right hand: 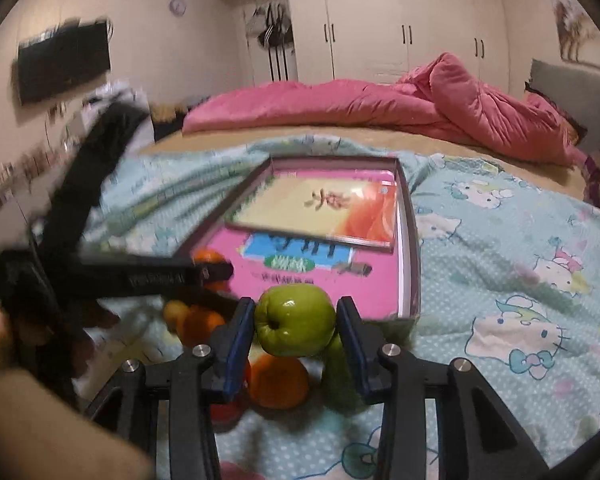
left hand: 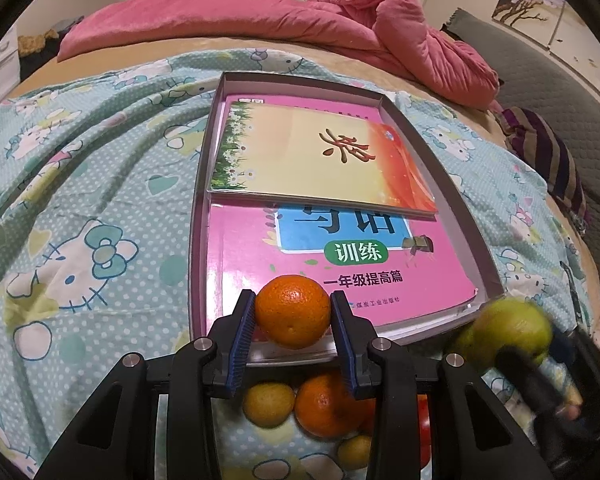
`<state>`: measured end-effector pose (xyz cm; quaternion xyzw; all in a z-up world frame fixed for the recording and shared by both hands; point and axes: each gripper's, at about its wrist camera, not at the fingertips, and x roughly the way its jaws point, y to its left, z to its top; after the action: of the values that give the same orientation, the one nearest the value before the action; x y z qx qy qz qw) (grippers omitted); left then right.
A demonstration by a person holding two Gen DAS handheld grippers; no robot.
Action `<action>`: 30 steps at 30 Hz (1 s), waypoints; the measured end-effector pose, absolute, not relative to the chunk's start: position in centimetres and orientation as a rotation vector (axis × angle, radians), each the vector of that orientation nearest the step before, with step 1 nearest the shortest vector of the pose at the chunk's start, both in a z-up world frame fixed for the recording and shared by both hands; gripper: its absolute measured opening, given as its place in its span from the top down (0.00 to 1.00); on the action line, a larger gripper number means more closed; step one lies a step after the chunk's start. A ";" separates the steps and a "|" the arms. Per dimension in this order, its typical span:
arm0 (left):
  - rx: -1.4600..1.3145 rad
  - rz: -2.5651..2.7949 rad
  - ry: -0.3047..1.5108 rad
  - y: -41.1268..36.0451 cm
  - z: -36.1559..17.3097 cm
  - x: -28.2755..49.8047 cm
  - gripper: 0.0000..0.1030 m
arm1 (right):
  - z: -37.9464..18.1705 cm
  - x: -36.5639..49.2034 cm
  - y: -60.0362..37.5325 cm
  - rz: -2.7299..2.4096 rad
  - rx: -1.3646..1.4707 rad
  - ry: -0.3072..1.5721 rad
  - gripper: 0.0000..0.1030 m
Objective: Organize fruits
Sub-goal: 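Lift the orange with the left tool while the right tool carries the apple over the tray, then lower the orange onto the workbook and open the left tool while the right tool releases the apple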
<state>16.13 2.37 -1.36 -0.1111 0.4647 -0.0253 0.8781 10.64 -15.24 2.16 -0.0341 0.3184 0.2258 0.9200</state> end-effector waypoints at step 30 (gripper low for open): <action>-0.191 -0.043 0.963 1.6 -1.6 16.4 0.62 | -0.8 16.6 -15.5 0.348 -0.125 0.771 0.58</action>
<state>16.41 1.65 -1.58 -0.0917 0.4623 -0.0206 0.8818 16.61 -15.52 -0.75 -0.0605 0.3738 0.1685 0.9101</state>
